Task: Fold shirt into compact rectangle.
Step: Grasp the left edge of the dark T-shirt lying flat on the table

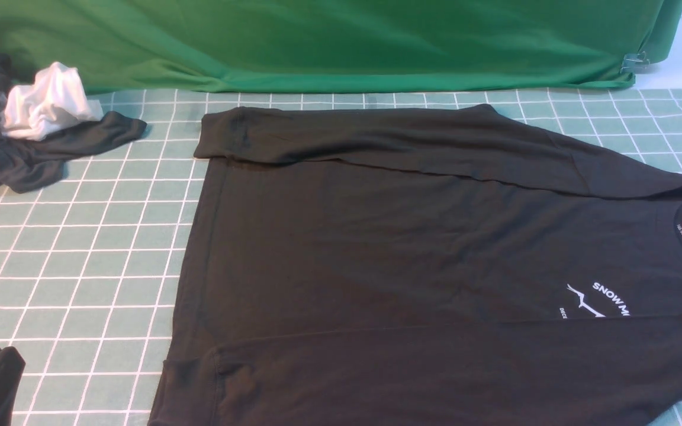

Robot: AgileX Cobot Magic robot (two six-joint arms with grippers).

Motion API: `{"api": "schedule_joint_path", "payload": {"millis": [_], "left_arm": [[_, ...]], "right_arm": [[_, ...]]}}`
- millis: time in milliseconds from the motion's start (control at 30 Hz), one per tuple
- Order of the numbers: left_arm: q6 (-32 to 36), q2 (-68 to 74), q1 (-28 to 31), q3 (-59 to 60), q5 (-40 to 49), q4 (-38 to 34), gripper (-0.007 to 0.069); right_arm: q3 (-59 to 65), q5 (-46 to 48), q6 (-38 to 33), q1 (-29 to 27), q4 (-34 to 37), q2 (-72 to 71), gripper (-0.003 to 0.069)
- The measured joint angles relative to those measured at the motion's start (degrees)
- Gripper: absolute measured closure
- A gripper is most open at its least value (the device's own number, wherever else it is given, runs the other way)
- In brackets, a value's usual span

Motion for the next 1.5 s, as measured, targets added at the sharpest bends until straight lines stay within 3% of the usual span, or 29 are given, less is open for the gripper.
{"api": "schedule_joint_path", "payload": {"millis": [133,200,300,367,467,767,1000,1167,1233,1433,1500], "left_arm": [[-0.07,0.0,0.0,0.0,0.0,-0.15,0.061],[-2.62,0.0,0.0,0.0,0.0,-4.32,0.061],[-10.6,0.0,0.0,0.0,-0.05,-19.14,0.061],[-18.42,0.0,0.0,0.0,-0.05,-33.49,0.061],[-22.73,0.0,0.0,0.0,-0.05,-43.34,0.061],[-22.98,0.0,0.0,0.0,-0.45,-43.28,0.061],[-22.98,0.0,0.0,0.0,-5.73,-43.23,0.061],[-17.12,-0.02,0.0,-1.08,-5.24,-43.23,0.061],[-11.59,0.19,0.0,-6.47,-1.44,-42.95,0.061],[-7.47,10.31,0.0,-22.11,12.82,-35.61,0.061],[-7.06,21.34,0.0,-30.06,25.87,-30.52,0.061]], "right_arm": [[0.0,0.0,-0.05,0.0,0.0,0.0,0.0419],[0.0,0.0,-0.05,0.0,0.0,0.0,0.0419],[0.0,0.0,-0.05,0.0,0.0,0.0,0.0419],[0.0,0.0,-0.05,0.0,0.0,0.0,0.0419],[0.0,0.0,-0.05,0.0,0.0,0.0,0.0419],[0.0,0.0,-0.05,0.0,0.0,0.0,0.0419],[0.0,0.0,-0.05,0.0,0.0,0.0,0.0419],[0.0,0.0,-0.05,0.0,0.0,0.0,0.0419],[0.0,-0.06,-0.11,0.0,0.0,0.0,0.0419],[0.0,-3.96,0.68,0.0,0.49,0.0,0.0419],[0.0,-11.24,9.65,0.0,6.89,0.0,0.0419]]}}
